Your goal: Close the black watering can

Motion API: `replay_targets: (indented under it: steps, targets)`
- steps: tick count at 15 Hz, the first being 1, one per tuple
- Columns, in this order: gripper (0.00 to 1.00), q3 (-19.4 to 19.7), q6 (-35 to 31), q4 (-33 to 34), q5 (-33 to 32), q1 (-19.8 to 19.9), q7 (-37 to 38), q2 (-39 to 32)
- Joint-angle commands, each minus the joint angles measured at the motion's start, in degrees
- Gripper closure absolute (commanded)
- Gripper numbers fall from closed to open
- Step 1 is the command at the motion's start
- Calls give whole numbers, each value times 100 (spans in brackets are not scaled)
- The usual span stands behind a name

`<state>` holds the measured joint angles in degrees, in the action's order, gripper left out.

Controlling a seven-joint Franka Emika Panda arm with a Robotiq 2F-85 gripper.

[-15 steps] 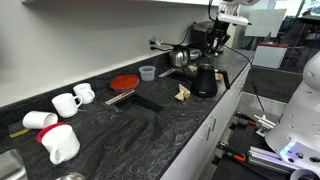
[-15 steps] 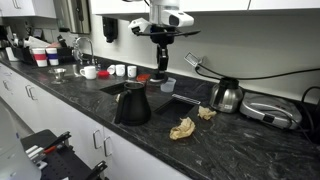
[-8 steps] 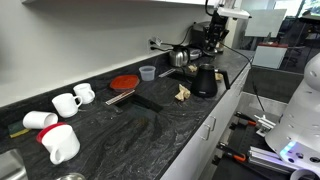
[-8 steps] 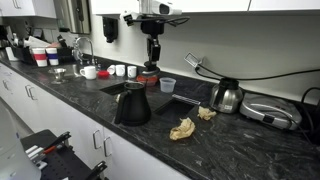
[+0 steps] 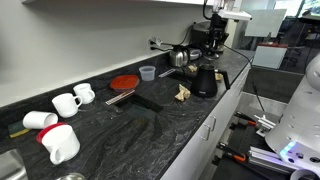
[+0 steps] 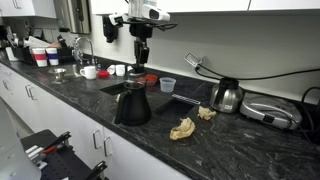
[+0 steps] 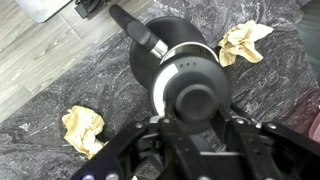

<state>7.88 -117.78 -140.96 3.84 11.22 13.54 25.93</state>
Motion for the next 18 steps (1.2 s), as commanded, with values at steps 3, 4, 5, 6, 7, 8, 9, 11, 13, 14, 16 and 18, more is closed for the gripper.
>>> replay_targets:
  steps: [3, 4, 5, 6, 7, 8, 9, 11, 13, 14, 16, 18]
  targets:
    - [85, -26, -232, -138, 93, -153, -303, 26]
    - [85, -21, -230, -150, 96, -176, -338, 12]
    - [85, -15, -247, -164, 101, -194, -377, -8]
    - [85, 4, -291, -180, 143, -218, -432, -36]
    - [85, 11, -363, -198, 166, -229, -456, -66]
    - [85, 20, -421, -205, 204, -245, -488, -106]
    - [85, 12, -479, -212, 209, -250, -503, -143]
    - [85, -12, -630, -240, 144, -232, -518, -214]
    - [85, -24, -751, -254, 97, -217, -521, -290]
    - [85, -24, -804, -257, 94, -219, -527, -326]
    - [85, -33, -860, -256, 77, -225, -539, -375]
    - [85, -46, -873, -247, 37, -219, -536, -410]
